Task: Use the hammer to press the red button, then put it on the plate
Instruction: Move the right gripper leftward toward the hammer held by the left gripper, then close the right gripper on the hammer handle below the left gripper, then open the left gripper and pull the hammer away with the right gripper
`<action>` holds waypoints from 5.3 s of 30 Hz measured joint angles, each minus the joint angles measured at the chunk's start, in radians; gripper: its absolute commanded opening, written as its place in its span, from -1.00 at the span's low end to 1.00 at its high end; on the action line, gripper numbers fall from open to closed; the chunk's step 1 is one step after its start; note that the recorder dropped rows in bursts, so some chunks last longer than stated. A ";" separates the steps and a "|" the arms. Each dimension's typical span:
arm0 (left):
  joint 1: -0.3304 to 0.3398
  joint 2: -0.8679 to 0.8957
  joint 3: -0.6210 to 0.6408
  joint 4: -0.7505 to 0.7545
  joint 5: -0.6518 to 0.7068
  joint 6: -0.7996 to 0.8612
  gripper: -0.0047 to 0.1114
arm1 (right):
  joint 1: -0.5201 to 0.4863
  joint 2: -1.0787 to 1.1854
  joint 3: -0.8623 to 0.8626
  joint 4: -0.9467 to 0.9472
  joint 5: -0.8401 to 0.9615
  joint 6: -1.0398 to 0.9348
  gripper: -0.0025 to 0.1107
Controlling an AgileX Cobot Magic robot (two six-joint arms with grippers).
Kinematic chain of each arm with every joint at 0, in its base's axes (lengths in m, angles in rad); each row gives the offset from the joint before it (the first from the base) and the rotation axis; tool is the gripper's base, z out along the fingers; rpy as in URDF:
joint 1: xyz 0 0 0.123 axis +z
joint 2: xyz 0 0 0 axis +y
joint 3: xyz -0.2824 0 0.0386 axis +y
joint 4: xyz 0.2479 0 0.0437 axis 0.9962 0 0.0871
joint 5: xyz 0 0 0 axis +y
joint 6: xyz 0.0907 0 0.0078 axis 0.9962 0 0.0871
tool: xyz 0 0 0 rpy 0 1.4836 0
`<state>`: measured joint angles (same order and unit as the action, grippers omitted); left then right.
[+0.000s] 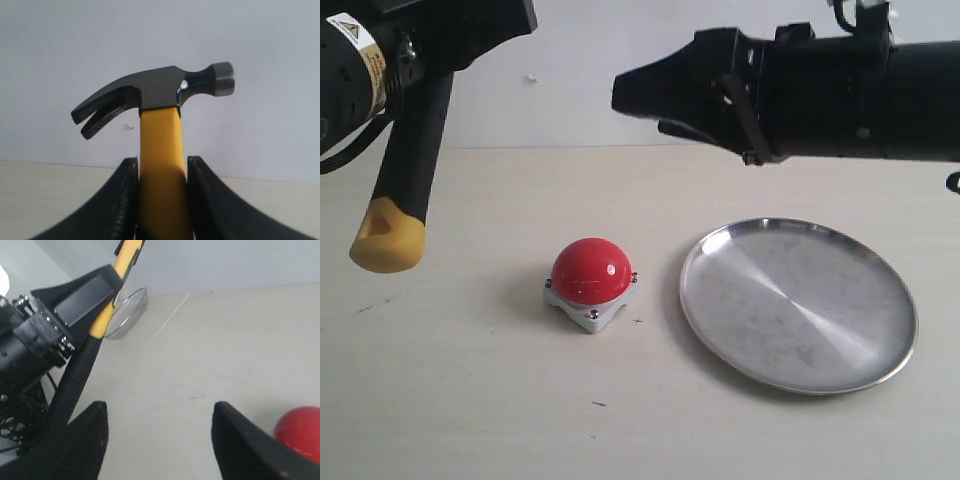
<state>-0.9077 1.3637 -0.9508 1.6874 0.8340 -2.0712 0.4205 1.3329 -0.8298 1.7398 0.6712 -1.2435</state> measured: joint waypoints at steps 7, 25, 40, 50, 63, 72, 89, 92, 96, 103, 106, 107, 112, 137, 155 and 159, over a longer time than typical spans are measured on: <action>0.001 0.000 0.000 -0.002 0.047 0.000 -0.92 | -0.097 0.078 -0.206 -0.176 0.067 0.297 0.27; 0.001 0.000 0.000 -0.002 0.047 -0.003 -0.92 | 0.046 0.293 -0.143 -0.096 0.291 0.080 0.33; 0.001 0.001 0.000 -0.002 -0.021 0.021 -0.92 | 0.204 0.184 -0.107 -0.005 0.112 -0.328 0.33; 0.001 0.001 0.000 -0.002 -0.036 0.005 -0.92 | 0.241 0.195 -0.138 -0.004 0.007 -0.261 0.33; 0.001 0.001 0.000 -0.002 -0.005 -0.034 -0.92 | 0.241 0.276 -0.259 -0.004 -0.009 -0.142 0.33; 0.006 0.001 0.002 -0.004 0.034 -0.034 -0.92 | 0.241 0.323 -0.295 0.004 0.044 -0.072 0.33; 0.006 0.001 -0.007 -0.004 -0.042 -0.042 -0.92 | 0.241 0.323 -0.299 0.005 0.124 -0.070 0.33; 0.006 0.001 -0.015 -0.004 -0.073 -0.042 -0.92 | 0.241 0.323 -0.299 0.005 0.124 -0.070 0.33; 0.006 0.001 -0.017 -0.002 -0.095 -0.042 -0.92 | 0.241 0.323 -0.299 0.005 0.124 -0.070 0.33; 0.006 0.002 -0.017 0.000 -0.139 -0.042 -0.92 | 0.241 0.323 -0.299 -0.008 0.116 -0.070 0.30; 0.006 0.002 -0.017 0.000 -0.150 -0.042 -0.92 | 0.241 0.323 -0.299 -0.008 0.111 -0.070 0.19; 0.006 0.002 -0.017 0.000 -0.157 -0.042 -0.92 | 0.241 0.323 -0.299 -0.008 0.111 -0.070 0.13; 0.006 0.002 -0.017 0.003 -0.184 -0.042 -0.92 | 0.241 0.323 -0.299 -0.008 0.116 -0.068 -0.22; 0.001 0.010 -0.023 0.027 -0.112 -0.041 -0.92 | 0.241 0.340 -0.299 0.003 0.051 -0.022 -0.96; 0.001 0.010 -0.029 0.041 -0.039 0.079 0.41 | 0.241 0.340 -0.296 -0.011 0.055 -0.024 -0.96; 0.001 0.010 -0.029 0.045 0.005 0.143 0.40 | 0.241 0.340 -0.296 -0.015 0.053 -0.024 -0.96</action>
<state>-0.9071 1.3740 -0.9794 1.7323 0.8394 -1.9281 0.6615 1.6730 -1.1261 1.7252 0.7242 -1.2671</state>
